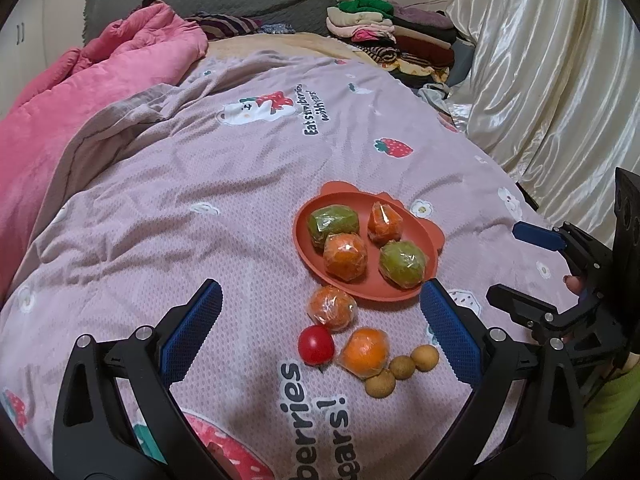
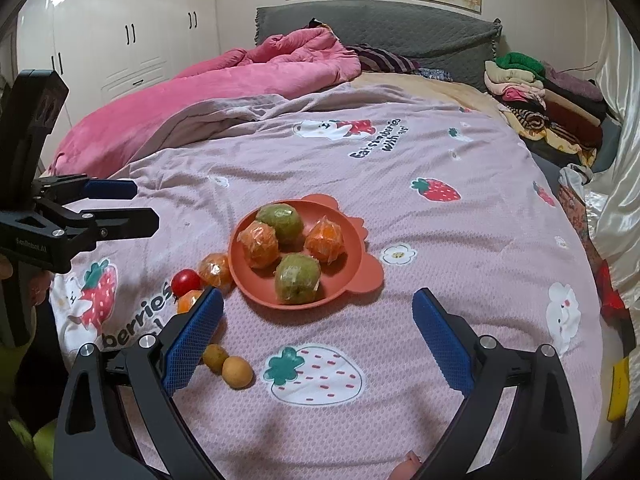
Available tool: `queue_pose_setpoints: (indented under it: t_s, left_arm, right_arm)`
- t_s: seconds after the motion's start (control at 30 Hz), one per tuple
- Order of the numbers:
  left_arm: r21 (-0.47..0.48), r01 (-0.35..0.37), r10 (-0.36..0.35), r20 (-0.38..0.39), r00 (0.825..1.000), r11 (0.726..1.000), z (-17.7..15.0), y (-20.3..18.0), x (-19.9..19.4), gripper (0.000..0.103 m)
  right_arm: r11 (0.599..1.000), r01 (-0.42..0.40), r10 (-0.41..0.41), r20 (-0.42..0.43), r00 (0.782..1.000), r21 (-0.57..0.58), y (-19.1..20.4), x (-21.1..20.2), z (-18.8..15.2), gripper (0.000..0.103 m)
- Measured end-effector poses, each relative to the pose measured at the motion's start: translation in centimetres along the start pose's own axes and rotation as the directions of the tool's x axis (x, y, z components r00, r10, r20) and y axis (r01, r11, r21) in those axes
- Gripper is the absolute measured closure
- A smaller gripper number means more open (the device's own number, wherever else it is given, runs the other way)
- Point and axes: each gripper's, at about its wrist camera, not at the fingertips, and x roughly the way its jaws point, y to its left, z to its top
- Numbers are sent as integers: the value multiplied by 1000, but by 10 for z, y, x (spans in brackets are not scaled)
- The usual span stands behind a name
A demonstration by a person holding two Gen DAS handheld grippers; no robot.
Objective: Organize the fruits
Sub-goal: 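Move both open tools toward the small yellow-brown fruits beside the plate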
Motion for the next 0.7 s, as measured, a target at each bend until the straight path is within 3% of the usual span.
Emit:
queue_pose_setpoints:
  t_s: [0.7]
  left_arm:
    - [-1, -14, 14, 5, 1000, 1000, -24, -5, -22, 10]
  right_arm:
    - [1000, -28, 27, -32, 999, -14, 20, -13, -26, 8]
